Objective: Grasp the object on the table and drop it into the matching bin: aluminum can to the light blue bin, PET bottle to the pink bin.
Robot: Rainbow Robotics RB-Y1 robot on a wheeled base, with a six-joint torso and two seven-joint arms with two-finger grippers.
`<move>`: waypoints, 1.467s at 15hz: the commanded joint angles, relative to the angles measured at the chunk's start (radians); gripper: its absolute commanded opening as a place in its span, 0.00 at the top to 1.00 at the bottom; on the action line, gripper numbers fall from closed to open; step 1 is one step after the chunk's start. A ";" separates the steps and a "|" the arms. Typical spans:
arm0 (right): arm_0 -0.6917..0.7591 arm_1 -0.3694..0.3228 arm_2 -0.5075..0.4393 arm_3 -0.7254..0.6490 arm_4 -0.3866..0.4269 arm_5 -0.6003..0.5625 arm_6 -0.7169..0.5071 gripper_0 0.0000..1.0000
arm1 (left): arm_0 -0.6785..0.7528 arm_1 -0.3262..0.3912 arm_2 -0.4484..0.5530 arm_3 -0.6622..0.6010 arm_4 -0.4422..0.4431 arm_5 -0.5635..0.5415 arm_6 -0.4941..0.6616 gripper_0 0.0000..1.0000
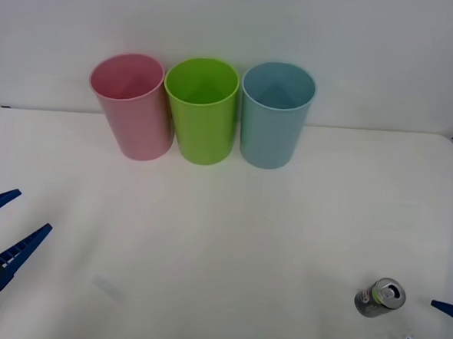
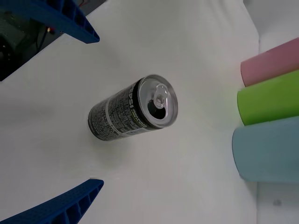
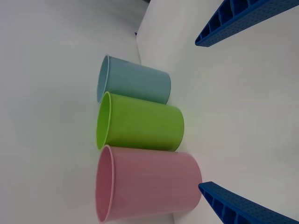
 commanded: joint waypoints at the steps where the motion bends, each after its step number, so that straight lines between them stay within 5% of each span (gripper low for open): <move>1: -0.022 0.001 0.007 0.062 -0.009 -0.032 0.022 0.00 | 0.000 0.000 0.000 0.000 0.000 0.000 0.000 0.00; 22: -0.105 0.184 0.119 0.113 -0.046 0.163 0.166 0.00 | 0.000 0.000 0.000 0.000 0.000 0.000 0.000 0.00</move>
